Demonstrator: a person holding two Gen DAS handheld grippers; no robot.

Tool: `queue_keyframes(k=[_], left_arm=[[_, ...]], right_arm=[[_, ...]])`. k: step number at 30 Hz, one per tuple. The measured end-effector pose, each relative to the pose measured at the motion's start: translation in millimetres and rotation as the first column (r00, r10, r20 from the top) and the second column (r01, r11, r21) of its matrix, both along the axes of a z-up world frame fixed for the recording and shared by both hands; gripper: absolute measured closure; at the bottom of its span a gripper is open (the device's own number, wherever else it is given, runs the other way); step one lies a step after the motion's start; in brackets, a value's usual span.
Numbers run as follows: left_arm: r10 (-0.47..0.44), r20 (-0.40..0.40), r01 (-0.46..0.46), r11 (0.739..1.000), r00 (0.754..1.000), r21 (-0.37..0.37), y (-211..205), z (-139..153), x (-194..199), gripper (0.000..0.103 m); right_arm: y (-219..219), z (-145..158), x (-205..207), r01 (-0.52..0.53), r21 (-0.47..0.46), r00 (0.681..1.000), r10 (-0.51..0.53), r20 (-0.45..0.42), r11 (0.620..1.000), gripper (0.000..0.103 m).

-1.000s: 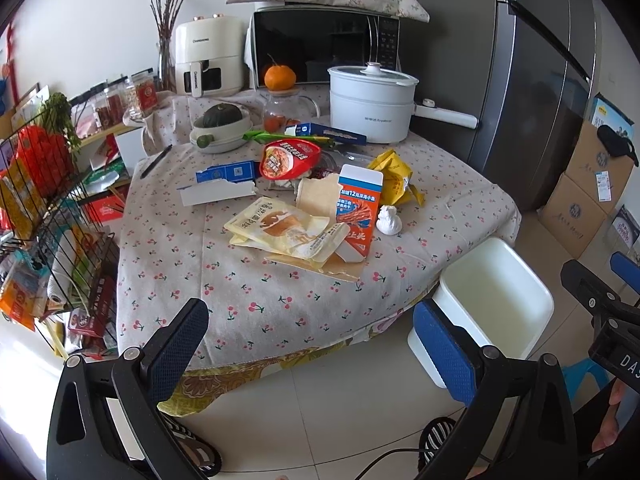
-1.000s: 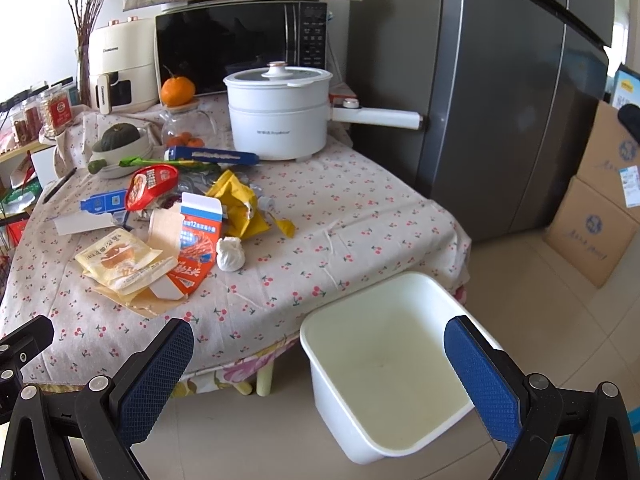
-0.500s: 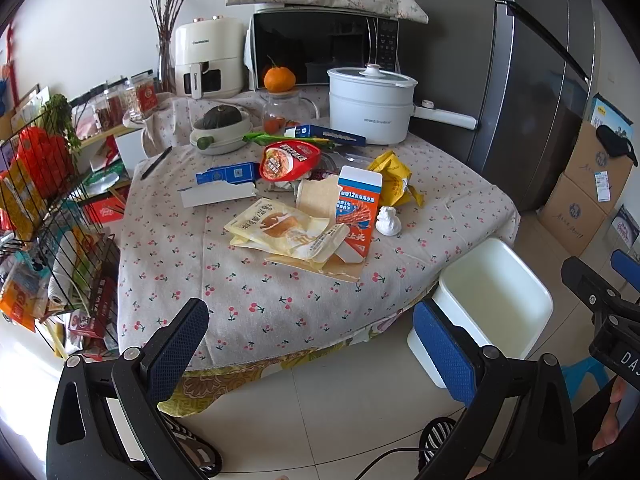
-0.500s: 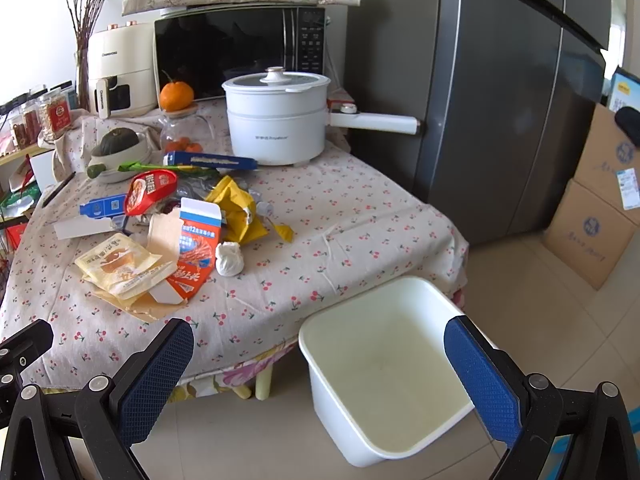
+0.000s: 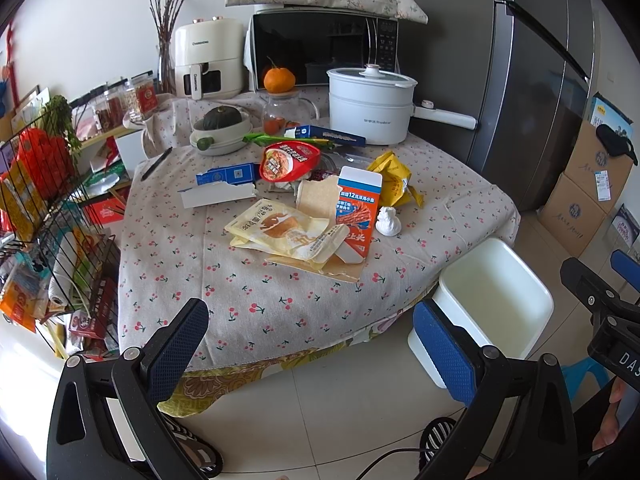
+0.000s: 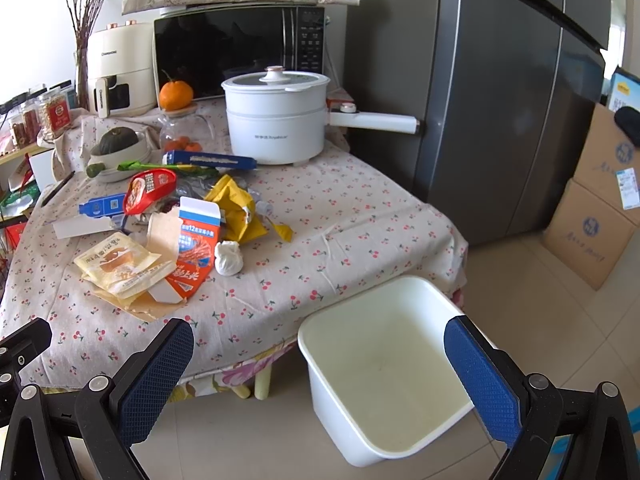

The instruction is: Collect trash

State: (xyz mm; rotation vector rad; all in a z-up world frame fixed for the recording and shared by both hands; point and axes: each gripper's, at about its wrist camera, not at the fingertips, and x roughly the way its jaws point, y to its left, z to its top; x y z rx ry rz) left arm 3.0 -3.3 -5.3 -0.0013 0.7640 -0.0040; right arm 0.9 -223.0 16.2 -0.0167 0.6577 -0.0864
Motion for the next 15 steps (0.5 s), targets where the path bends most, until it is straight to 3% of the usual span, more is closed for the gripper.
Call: queue_keyframes(k=[15], left_arm=[[0.000,0.001,0.000,1.000,1.000,0.000,0.0,0.5,-0.2,0.000]], right_arm=[[1.4,0.2,-1.3,-0.006,-0.008,1.000,0.006,-0.002,1.000,0.000]])
